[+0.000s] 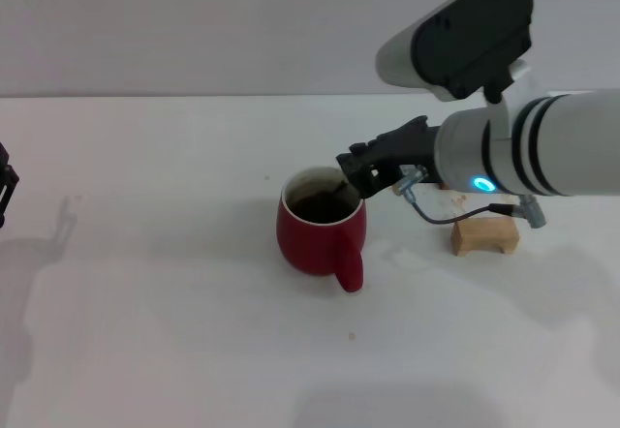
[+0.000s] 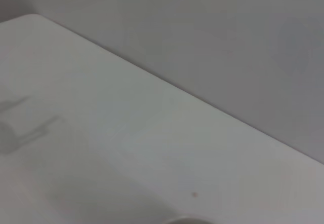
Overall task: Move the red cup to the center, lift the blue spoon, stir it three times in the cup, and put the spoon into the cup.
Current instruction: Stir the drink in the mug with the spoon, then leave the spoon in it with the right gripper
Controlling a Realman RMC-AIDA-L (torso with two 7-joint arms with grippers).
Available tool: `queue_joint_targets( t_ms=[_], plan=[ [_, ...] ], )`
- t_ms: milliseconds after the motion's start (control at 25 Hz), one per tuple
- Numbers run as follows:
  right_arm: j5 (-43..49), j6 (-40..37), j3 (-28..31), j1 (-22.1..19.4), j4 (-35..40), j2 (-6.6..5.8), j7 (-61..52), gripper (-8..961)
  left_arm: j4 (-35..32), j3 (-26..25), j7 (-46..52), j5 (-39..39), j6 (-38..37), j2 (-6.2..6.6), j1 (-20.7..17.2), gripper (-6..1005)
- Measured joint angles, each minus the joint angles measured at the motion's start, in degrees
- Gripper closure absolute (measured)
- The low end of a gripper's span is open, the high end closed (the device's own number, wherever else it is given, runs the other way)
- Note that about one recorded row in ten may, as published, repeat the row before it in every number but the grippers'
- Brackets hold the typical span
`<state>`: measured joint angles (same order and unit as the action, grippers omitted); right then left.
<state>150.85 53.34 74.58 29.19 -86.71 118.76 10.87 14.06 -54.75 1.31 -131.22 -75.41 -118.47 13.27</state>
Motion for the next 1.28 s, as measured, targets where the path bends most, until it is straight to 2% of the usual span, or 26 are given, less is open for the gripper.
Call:
queue_joint_targets(
  t_ms=[280, 600, 1000, 1280],
  plan=[
    [-0.11, 1.75, 0.92, -1.69, -1.22, 0.07, 1.01, 831, 0.00, 0.28, 0.00, 0.00, 0.02, 0.00, 0.00, 153],
    [-0.39, 3.02, -3.09, -2.57, -3.79, 0.32, 0.76, 830, 0.08, 0.40, 0.00, -0.09, -0.10, -0.03, 0.00, 153],
    [-1.96, -1.49, -3.74, 0.75, 0.70, 0.43, 0.61, 830, 0.09, 0.44, 0.19, -0.15, -0.53, -0.09, -0.25, 153],
    [-2.22, -1.46, -3.65, 0.37, -0.48, 0.39, 0.55, 830, 0.09, 0.45, 0.13, -0.16, -0.53, -0.09, -0.24, 153]
  ],
)
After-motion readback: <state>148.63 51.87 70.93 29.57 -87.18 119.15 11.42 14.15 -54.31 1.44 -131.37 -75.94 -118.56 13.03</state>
